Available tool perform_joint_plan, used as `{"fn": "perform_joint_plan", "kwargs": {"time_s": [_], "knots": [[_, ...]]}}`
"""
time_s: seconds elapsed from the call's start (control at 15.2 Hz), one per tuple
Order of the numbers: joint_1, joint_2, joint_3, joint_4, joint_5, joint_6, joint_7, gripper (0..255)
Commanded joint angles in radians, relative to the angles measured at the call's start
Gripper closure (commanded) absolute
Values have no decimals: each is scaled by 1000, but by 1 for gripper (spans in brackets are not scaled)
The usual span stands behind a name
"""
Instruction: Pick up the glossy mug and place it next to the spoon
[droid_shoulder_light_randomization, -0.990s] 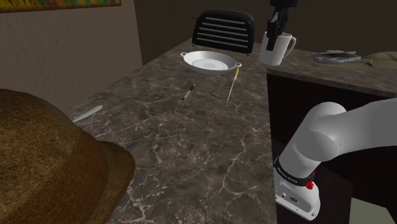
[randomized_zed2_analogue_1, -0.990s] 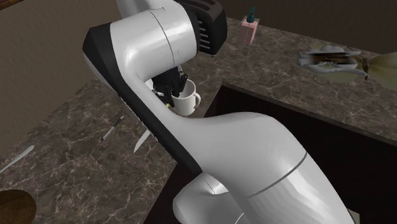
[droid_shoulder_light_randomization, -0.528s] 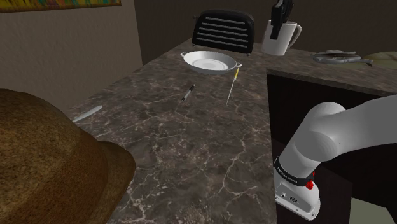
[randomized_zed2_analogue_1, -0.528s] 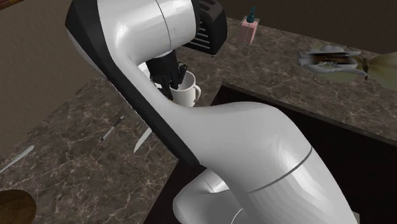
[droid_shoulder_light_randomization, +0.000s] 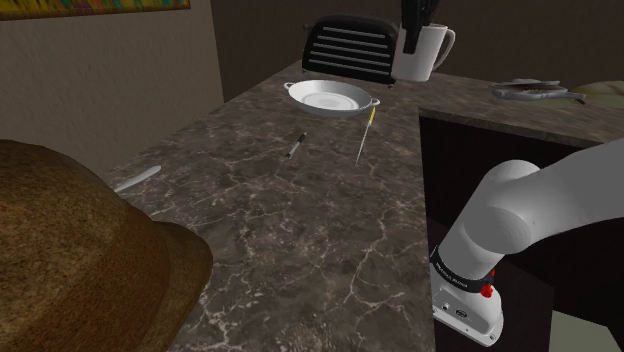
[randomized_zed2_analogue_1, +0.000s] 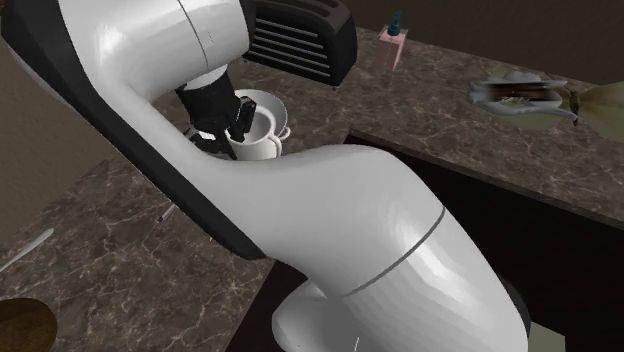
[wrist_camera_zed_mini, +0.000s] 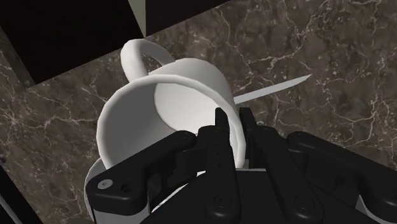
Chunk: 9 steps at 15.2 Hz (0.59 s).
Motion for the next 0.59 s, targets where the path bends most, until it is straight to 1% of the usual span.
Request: {"fn": "perform_joint_plan", "kwargs": {"time_s": [0.0, 0.26, 0.53], "knots": [[6, 31, 42, 22, 29, 8, 50, 255], [16, 106, 122, 81, 74, 24, 145, 255], [26, 197, 203, 160, 105, 38, 242, 255]]}}
